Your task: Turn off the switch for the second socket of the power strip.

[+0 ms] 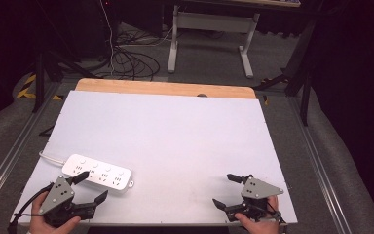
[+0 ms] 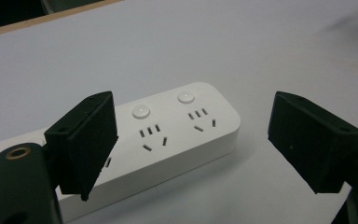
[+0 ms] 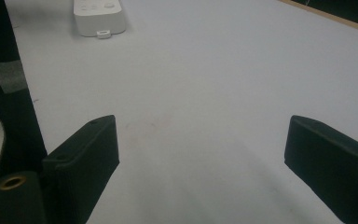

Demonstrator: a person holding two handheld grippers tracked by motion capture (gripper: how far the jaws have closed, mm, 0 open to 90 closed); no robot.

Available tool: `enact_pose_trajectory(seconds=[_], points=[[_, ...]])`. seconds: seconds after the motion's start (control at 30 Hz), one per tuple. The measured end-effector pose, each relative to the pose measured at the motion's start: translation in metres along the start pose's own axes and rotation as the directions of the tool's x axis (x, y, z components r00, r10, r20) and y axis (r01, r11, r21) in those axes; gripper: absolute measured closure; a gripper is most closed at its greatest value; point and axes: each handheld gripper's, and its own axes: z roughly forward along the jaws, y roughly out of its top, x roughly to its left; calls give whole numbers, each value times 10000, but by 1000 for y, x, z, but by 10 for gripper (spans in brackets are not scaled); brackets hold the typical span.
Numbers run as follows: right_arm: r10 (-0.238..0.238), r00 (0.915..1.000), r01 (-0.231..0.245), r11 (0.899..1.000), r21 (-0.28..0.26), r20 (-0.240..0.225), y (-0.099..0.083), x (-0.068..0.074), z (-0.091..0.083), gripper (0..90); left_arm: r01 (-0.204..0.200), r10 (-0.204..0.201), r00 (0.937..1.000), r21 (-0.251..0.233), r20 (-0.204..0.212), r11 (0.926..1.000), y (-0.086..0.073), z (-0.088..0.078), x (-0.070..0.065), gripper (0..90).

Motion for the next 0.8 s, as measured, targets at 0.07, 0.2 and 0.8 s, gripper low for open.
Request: enact_pose_trajectory(seconds=[0.07,0.2,0.8], points=[[19,10000,-19,10000,35,-22,0,0,0,108,46,-46,10000,15,40,10000,0,-1,-1,165],[2,9999,1,9997,230,-136,-1,0,2,109,-105,105,9999,23,4,9999,1,-2,-1,164],[96,9999,-96,9998,163,33,-1,-1,2,110,143,-142,9999,165,-25,9998,5,-8,0,201]])
